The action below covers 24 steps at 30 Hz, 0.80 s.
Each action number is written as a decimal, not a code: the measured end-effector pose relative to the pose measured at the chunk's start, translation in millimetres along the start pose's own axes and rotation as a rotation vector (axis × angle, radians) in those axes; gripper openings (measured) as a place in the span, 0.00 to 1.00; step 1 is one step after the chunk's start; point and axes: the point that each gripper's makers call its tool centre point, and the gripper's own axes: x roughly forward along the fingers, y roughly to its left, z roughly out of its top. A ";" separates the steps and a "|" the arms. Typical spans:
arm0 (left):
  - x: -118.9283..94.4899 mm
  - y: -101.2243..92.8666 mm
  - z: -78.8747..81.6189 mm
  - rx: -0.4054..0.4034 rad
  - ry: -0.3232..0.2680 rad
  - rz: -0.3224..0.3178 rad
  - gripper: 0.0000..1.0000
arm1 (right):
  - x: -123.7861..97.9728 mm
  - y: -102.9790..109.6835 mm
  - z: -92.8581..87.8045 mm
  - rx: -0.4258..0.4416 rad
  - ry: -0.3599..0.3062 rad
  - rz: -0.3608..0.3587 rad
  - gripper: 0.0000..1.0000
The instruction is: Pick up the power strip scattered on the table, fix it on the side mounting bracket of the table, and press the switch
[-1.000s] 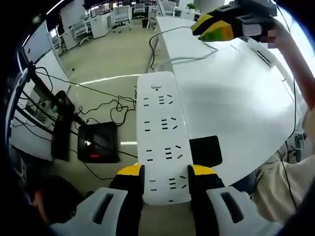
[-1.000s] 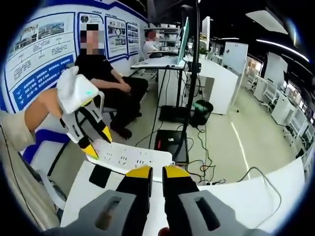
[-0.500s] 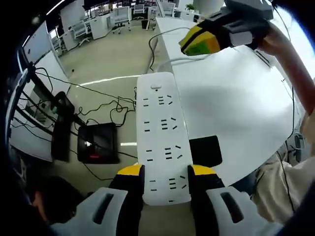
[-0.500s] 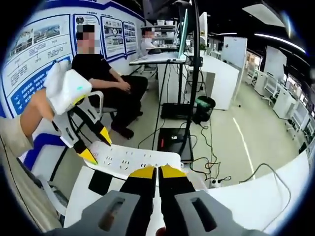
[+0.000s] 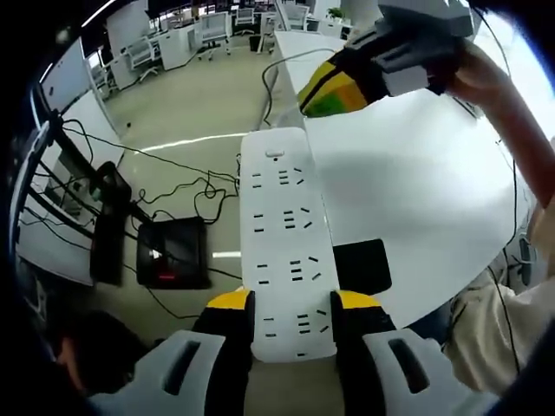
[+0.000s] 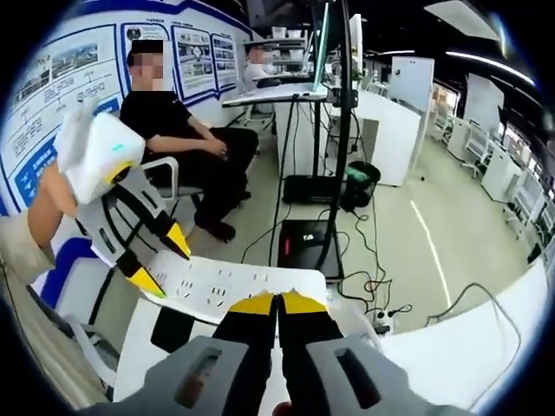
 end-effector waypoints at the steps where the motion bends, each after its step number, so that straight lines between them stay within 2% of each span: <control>1: 0.1 0.3 0.1 -0.001 0.001 0.000 0.40 | 2.4 -0.1 -1.2 0.002 0.008 -0.003 0.00; 9: -0.4 -2.8 -1.3 -0.002 -0.008 -0.002 0.40 | 20.7 -3.3 -4.3 0.032 0.047 -0.017 0.00; 12: -0.7 -4.8 -2.0 -0.001 -0.011 -0.003 0.40 | 27.0 -5.4 -11.9 0.045 0.087 -0.035 0.00; 16: -1.0 -8.9 -3.2 0.001 -0.009 -0.002 0.40 | 34.6 -5.3 -14.5 0.053 0.093 -0.028 0.00; 21: -1.9 -13.1 -5.8 0.004 -0.013 -0.004 0.40 | 40.1 -8.9 -20.5 0.037 0.121 -0.054 0.00; 24: -1.7 -13.3 -6.3 0.004 -0.014 -0.004 0.40 | 39.8 -3.7 -22.0 0.039 0.124 -0.045 0.00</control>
